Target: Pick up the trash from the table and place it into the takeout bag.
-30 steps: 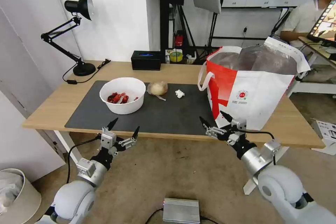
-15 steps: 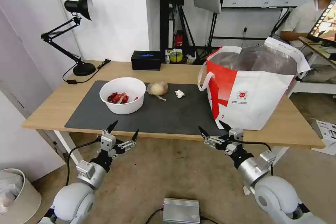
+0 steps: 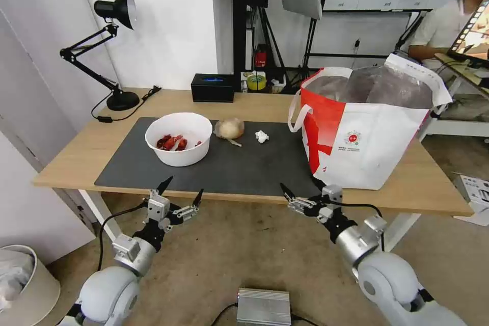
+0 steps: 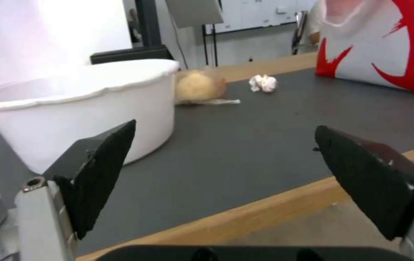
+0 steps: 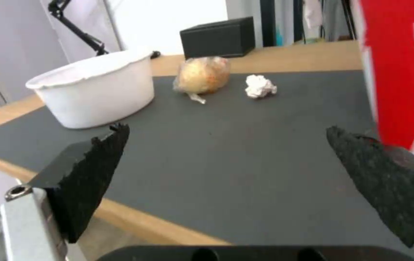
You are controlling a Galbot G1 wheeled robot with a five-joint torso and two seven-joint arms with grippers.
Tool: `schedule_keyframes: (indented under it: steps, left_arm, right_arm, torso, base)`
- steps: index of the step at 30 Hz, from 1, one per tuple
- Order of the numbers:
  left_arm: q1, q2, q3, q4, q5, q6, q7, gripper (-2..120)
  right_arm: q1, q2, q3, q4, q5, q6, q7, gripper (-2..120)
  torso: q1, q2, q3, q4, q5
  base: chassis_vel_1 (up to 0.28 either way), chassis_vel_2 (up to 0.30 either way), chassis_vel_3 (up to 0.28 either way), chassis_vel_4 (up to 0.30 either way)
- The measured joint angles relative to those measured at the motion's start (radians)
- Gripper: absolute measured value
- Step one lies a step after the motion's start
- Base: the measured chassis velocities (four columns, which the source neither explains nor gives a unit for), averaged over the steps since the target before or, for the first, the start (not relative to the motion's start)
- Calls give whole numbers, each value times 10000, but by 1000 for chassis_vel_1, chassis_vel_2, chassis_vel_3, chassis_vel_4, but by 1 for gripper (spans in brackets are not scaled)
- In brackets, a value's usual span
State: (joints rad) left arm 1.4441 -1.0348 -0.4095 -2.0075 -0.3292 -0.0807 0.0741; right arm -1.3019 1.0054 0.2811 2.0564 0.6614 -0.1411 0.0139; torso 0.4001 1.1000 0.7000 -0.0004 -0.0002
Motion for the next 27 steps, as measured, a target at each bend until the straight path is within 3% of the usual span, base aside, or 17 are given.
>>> schedule_keyframes:
  steps: [13, 17, 27]
  left_arm:
    - [126, -47, -194, -8, 1, -2, -15, 100]
    - [146, -147, -249, 54, 29, -12, -17, 100]
    - [216, -252, -302, 122, 135, -78, -21, 100]
  right_arm:
    - [3590, 487, -2083, -1206, 1571, -1338, 2248, 100]
    - [5108, 1253, -3157, -2301, 1975, -2162, 3677, 100]
    - [7198, 2306, -4109, -4208, 2594, -3055, 5645, 100]
  torso:
    - [0, -1, 2, 5, 1]
    - [0, -1, 2, 4, 1]
    - [0, -1, 1, 6, -1]
  base:
    - [0, 0, 0, 0]
    - [0, 0, 0, 0]
    - [0, 0, 0, 0]
